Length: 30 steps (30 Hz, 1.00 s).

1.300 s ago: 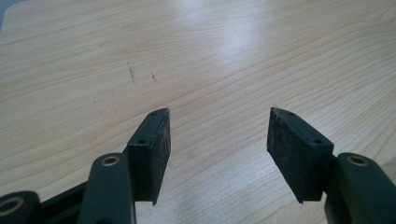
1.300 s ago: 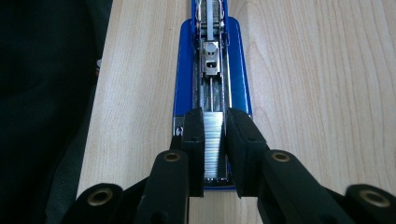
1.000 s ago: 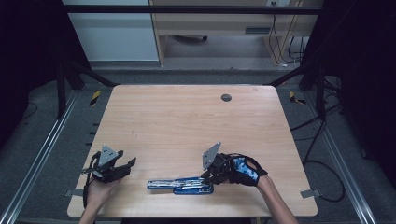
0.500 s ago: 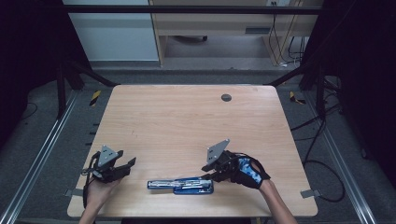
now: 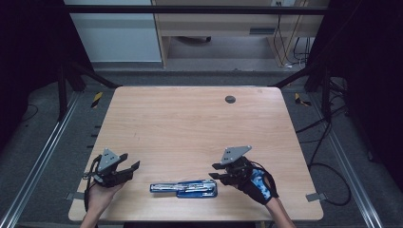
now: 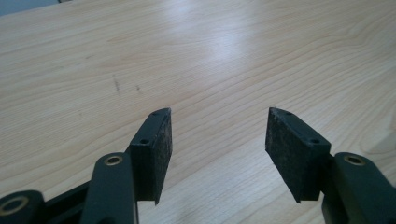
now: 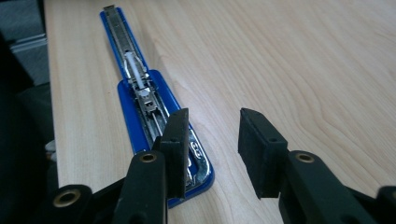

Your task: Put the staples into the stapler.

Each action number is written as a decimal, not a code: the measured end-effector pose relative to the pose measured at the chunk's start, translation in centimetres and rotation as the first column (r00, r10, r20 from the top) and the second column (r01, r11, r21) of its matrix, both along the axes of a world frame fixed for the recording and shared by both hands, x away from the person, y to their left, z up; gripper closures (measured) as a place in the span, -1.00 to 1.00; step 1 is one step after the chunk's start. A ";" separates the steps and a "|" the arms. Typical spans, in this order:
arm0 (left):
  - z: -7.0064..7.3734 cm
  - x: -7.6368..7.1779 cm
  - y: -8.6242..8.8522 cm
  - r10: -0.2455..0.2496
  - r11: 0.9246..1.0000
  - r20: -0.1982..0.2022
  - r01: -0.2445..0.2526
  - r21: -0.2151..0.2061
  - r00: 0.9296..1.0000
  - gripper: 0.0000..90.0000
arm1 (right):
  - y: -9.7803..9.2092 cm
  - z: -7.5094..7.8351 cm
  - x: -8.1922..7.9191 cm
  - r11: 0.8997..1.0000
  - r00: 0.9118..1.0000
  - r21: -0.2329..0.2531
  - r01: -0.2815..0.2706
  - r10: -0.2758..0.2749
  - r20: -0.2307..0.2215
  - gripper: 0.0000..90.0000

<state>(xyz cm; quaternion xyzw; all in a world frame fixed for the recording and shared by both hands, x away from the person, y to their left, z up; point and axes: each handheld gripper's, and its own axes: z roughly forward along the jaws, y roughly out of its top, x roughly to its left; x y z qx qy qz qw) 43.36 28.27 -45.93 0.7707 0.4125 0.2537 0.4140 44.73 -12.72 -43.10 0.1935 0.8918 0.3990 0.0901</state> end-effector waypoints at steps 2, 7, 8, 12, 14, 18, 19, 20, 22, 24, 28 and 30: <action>0.1 -0.1 -0.2 -0.019 1.000 0.003 0.019 -0.005 1.000 -0.09 | -0.6 -0.1 -0.3 0.999 1.000 0.041 0.026 -0.026 -0.006 0.42; 0.2 -0.4 -0.7 -0.075 0.997 -0.008 0.075 -0.006 0.997 -0.09 | -1.4 -0.7 -1.3 0.993 0.995 0.068 0.099 -0.099 -0.002 0.47; 0.3 -0.5 -0.9 -0.091 0.996 -0.009 0.091 -0.008 0.996 -0.10 | -1.4 -0.8 -1.5 0.992 0.994 0.064 0.113 -0.113 -0.003 0.47; 0.5 -0.8 -1.2 -0.134 0.991 -0.005 0.134 -0.008 0.991 -0.10 | -1.8 -1.3 -1.9 0.983 0.986 0.081 0.164 -0.163 -0.022 0.51; 0.6 -0.9 -1.2 -0.150 0.989 -0.006 0.150 -0.012 0.989 -0.11 | -2.0 -1.4 -2.2 0.979 0.983 0.091 0.183 -0.181 -0.024 0.52; 0.7 -1.0 -1.3 -0.193 0.981 -0.018 0.192 -0.014 0.981 -0.12 | -2.0 -1.6 -2.7 0.975 0.979 0.095 0.201 -0.200 -0.028 0.55; 0.8 -1.0 -1.3 -0.206 0.979 -0.024 0.206 -0.009 0.978 -0.12 | -1.9 -1.7 -2.9 0.974 0.979 0.097 0.204 -0.202 -0.029 0.55; 0.8 -1.0 -1.4 -0.220 0.975 -0.030 0.220 -0.007 0.975 -0.13 | -1.9 -1.8 -3.0 0.974 0.979 0.094 0.204 -0.202 -0.033 0.55; 0.8 -1.1 -1.5 -0.233 0.972 -0.032 0.233 0.010 0.972 -0.13 | -1.8 -1.9 -3.2 0.974 0.978 0.094 0.208 -0.206 -0.031 0.55; 0.9 -1.1 -1.7 -0.254 0.967 -0.037 0.254 0.016 0.967 -0.14 | -1.7 -2.1 -3.3 0.974 0.978 0.090 0.207 -0.205 -0.033 0.56; 0.9 -1.3 -1.7 -0.280 0.959 -0.049 0.282 0.022 0.959 -0.15 | -1.5 -2.2 -3.5 0.974 0.979 0.095 0.205 -0.203 -0.033 0.60; 0.9 -1.3 -1.6 -0.295 0.955 -0.060 0.297 0.018 0.953 -0.17 | -1.4 -2.2 -3.7 0.974 0.979 0.100 0.205 -0.203 -0.034 0.66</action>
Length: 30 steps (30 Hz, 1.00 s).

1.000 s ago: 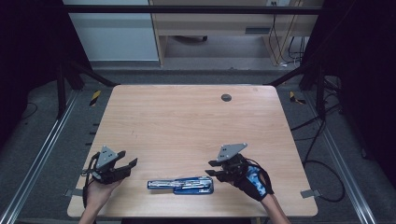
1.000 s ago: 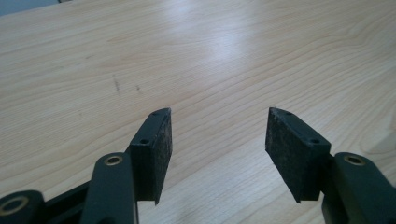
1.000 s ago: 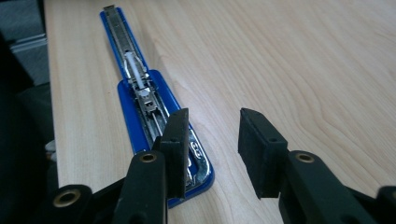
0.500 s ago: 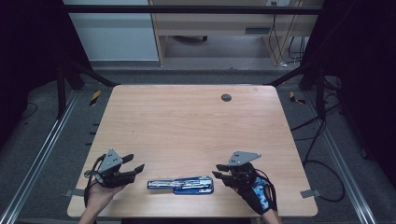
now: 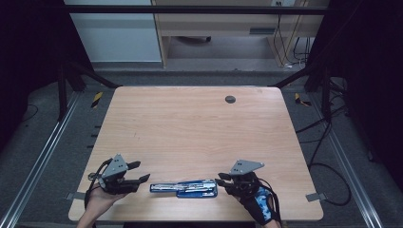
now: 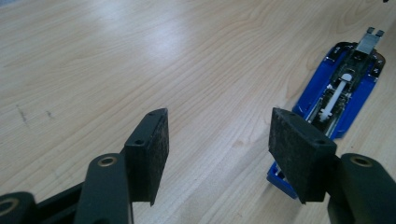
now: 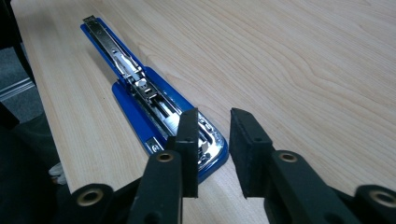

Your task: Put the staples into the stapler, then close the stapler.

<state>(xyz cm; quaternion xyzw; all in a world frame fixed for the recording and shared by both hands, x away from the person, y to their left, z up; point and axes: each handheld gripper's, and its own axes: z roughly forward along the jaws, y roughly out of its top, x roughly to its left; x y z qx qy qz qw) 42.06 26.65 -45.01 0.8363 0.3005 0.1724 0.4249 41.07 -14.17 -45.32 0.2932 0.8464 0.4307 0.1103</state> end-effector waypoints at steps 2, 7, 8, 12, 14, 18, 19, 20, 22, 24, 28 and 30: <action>0.0 -0.1 0.0 -0.016 1.000 -0.003 0.016 0.007 1.000 -0.17 | 0.0 -0.1 -0.3 1.000 1.000 0.006 0.001 -0.001 -0.005 0.72; 0.1 -0.3 -0.2 -0.054 0.998 -0.017 0.054 0.013 0.998 -0.19 | 0.1 -0.2 -0.8 1.000 1.000 0.008 -0.008 0.008 -0.011 0.85; 0.1 -0.3 -0.2 -0.063 0.998 -0.016 0.064 0.013 0.998 -0.19 | 0.1 -0.3 -0.8 1.000 1.000 0.011 -0.008 0.008 -0.011 0.87; 0.2 -0.5 -0.4 -0.083 0.996 -0.021 0.083 0.021 0.996 -0.19 | 0.3 -0.4 -1.3 1.000 1.000 0.016 -0.017 0.018 -0.020 0.95; 0.2 -0.6 -0.5 -0.085 0.996 -0.026 0.085 0.021 0.996 -0.19 | 0.4 -0.6 -1.4 1.000 0.999 0.014 -0.025 0.026 -0.022 0.96; 0.3 -0.7 -0.8 -0.116 0.993 -0.040 0.117 0.027 0.992 -0.21 | 0.6 -0.8 -1.3 0.999 0.999 0.012 -0.036 0.036 -0.034 0.99; 0.2 -0.8 -0.9 -0.122 0.992 -0.041 0.123 0.032 0.992 -0.21 | 0.6 -0.9 -1.3 0.999 0.999 0.013 -0.039 0.040 -0.032 0.99; 0.2 -0.8 -1.0 -0.128 0.991 -0.043 0.130 0.034 0.991 -0.21 | 0.6 -0.9 -1.3 0.999 0.998 0.013 -0.043 0.043 -0.034 1.00; 0.2 -0.9 -1.3 -0.140 0.989 -0.050 0.142 0.045 0.989 -0.22 | 0.7 -0.9 -1.4 0.999 0.998 0.010 -0.048 0.048 -0.032 1.00; 0.1 -1.0 -1.5 -0.156 0.986 -0.054 0.159 0.056 0.986 -0.22 | 0.8 -0.9 -1.5 0.999 0.998 0.012 -0.051 0.051 -0.031 1.00; -0.1 -1.0 -1.9 -0.168 0.983 -0.063 0.172 0.060 0.984 -0.22 | 1.3 -1.1 -1.6 0.997 0.997 0.008 -0.072 0.072 -0.036 1.00; -0.3 -1.0 -2.1 -0.172 0.982 -0.070 0.177 0.067 0.983 -0.22 | 1.4 -1.2 -1.7 0.997 0.996 -0.002 -0.077 0.077 -0.044 1.00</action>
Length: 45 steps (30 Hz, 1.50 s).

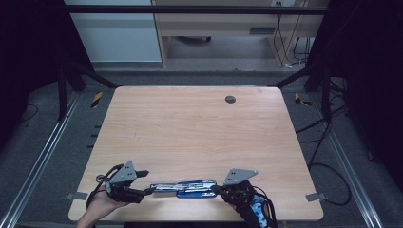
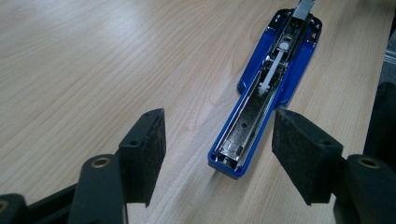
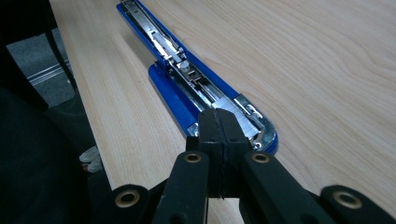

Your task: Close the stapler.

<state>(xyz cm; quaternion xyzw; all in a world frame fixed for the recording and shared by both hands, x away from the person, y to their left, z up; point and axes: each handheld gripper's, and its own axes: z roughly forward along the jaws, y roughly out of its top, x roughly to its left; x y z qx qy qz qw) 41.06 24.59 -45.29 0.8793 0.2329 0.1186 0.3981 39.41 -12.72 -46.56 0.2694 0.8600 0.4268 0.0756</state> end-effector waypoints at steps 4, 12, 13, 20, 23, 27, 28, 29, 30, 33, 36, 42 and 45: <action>-0.3 0.0 -0.4 -0.013 1.000 -0.005 0.013 0.019 1.000 -0.22 | 0.2 -0.2 -0.1 1.000 1.000 -0.005 -0.006 0.006 -0.005 1.00; -1.1 0.1 -0.8 -0.022 0.999 -0.030 0.024 0.044 0.999 -0.19 | 1.0 -0.9 0.0 0.999 0.999 -0.032 -0.033 0.032 -0.021 1.00; -1.1 0.2 -0.8 -0.022 0.999 -0.033 0.024 0.046 0.999 -0.19 | 1.1 -1.0 0.0 0.999 0.999 -0.039 -0.035 0.034 -0.020 1.00; -1.8 0.4 -1.1 -0.038 0.996 -0.055 0.043 0.083 0.998 -0.13 | 1.1 -1.2 0.2 0.998 0.999 -0.051 -0.032 0.031 -0.025 1.00; -2.0 0.5 -1.1 -0.046 0.994 -0.062 0.052 0.096 0.997 -0.08 | 1.2 -1.3 0.2 0.998 0.999 -0.060 -0.035 0.034 -0.024 1.00; -2.0 0.7 -1.0 -0.052 0.994 -0.069 0.058 0.093 0.996 0.00 | 1.3 -1.3 0.3 0.997 0.999 -0.067 -0.034 0.032 -0.029 1.00; -2.0 0.8 -0.9 -0.053 0.994 -0.072 0.060 0.090 0.996 0.02 | 1.3 -1.4 0.3 0.997 0.999 -0.068 -0.031 0.029 -0.027 1.00; -2.0 0.9 -0.9 -0.058 0.994 -0.079 0.065 0.090 0.995 0.04 | 1.3 -1.4 0.4 0.997 0.999 -0.071 -0.027 0.025 -0.027 1.00; -2.0 0.9 -0.9 -0.063 0.994 -0.083 0.071 0.089 0.995 0.04 | 1.2 -1.4 0.4 0.997 0.999 -0.073 -0.029 0.027 -0.028 1.00; -2.1 1.0 -1.0 -0.076 0.993 -0.089 0.084 0.086 0.993 0.10 | 1.3 -1.5 0.5 0.997 0.999 -0.074 -0.027 0.025 -0.029 1.00; -2.2 1.1 -1.3 -0.084 0.992 -0.098 0.093 0.085 0.992 0.12 | 1.4 -1.6 0.5 0.996 0.999 -0.081 -0.025 0.023 -0.028 1.00; -2.4 1.2 -1.7 -0.097 0.989 -0.113 0.109 0.104 0.989 0.18 | 1.5 -1.8 0.6 0.996 0.999 -0.091 -0.022 0.020 -0.030 1.00; -2.4 1.3 -1.8 -0.102 0.987 -0.116 0.115 0.109 0.988 0.19 | 1.5 -1.8 0.7 0.995 0.999 -0.094 -0.022 0.019 -0.032 1.00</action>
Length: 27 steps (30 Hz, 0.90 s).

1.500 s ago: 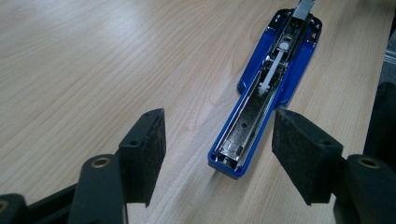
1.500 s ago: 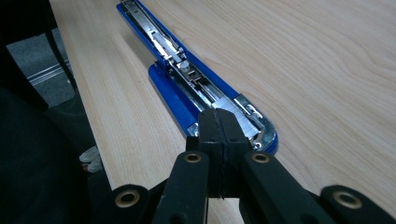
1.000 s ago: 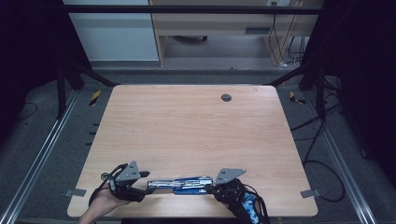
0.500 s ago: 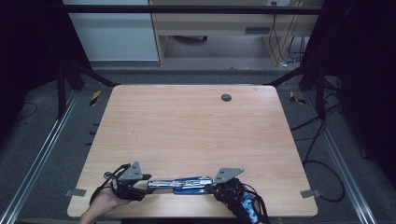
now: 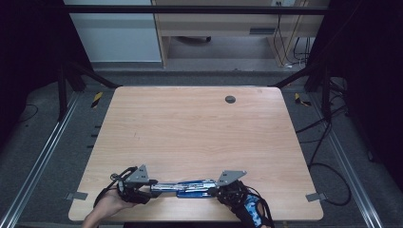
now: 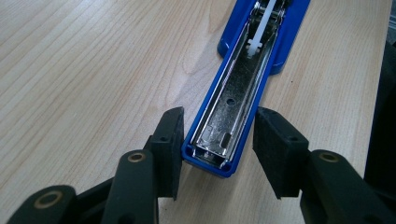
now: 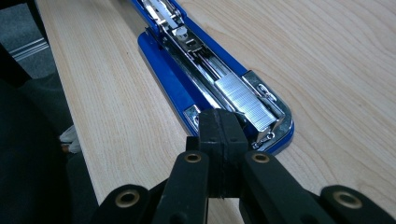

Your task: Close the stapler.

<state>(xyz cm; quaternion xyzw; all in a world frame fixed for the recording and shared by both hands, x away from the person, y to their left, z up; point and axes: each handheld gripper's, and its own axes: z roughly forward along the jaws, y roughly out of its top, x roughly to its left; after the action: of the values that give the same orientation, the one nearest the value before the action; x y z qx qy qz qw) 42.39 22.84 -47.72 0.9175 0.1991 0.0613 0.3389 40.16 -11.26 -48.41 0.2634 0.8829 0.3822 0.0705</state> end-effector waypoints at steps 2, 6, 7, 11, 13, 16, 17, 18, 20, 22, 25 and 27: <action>0.0 0.1 0.0 -0.004 1.000 -0.002 0.004 0.000 1.000 0.19 | 0.0 0.0 0.0 1.000 1.000 -0.002 -0.001 0.001 -0.002 1.00; 0.0 0.1 0.0 -0.009 1.000 0.000 0.009 0.003 1.000 0.20 | 0.0 0.0 0.1 1.000 1.000 -0.004 0.004 -0.004 0.000 1.00; 0.0 0.1 0.0 -0.011 1.000 0.001 0.011 0.005 1.000 0.20 | 0.0 0.0 0.1 1.000 1.000 -0.005 0.005 -0.005 0.002 1.00; 0.1 0.1 0.0 -0.014 1.000 -0.002 0.014 0.008 1.000 0.20 | 0.0 -0.1 0.1 1.000 1.000 -0.006 0.005 -0.005 0.005 1.00; 0.1 0.2 -0.1 -0.012 1.000 -0.004 0.012 0.010 1.000 0.20 | 0.1 0.0 0.1 1.000 1.000 -0.011 0.007 -0.007 0.007 1.00; 0.2 0.2 -0.1 -0.015 1.000 -0.003 0.015 0.014 1.000 0.21 | 0.1 0.0 0.1 1.000 1.000 -0.012 0.006 -0.006 0.008 1.00; 0.2 0.1 -0.1 -0.008 1.000 -0.003 0.008 0.005 1.000 0.21 | 0.1 0.0 0.1 1.000 1.000 -0.012 0.005 -0.005 0.007 1.00; 0.2 0.1 -0.2 -0.009 1.000 -0.002 0.009 0.008 1.000 0.21 | 0.1 0.0 0.1 1.000 1.000 -0.012 0.005 -0.005 0.007 1.00; 0.3 0.1 -0.1 -0.016 1.000 0.001 0.016 0.018 1.000 0.21 | 0.1 0.0 0.1 1.000 1.000 -0.011 0.007 -0.007 0.005 1.00; 0.3 0.1 -0.1 -0.011 1.000 -0.002 0.011 0.009 1.000 0.21 | 0.1 0.0 0.1 1.000 1.000 -0.012 0.006 -0.006 0.007 1.00; 0.5 0.1 -0.1 -0.022 1.000 0.002 0.022 0.019 1.000 0.22 | 0.1 0.0 0.1 1.000 1.000 -0.012 0.005 -0.005 0.006 1.00; 0.6 0.1 -0.1 -0.025 1.000 0.006 0.025 0.019 1.000 0.22 | 0.1 0.0 0.1 1.000 1.000 -0.012 0.005 -0.005 0.005 1.00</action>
<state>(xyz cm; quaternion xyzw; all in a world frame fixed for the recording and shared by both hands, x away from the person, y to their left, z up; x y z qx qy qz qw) 42.49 22.76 -47.17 0.9228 0.1862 0.0618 0.3317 40.27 -11.20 -48.43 0.2642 0.8843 0.3775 0.0753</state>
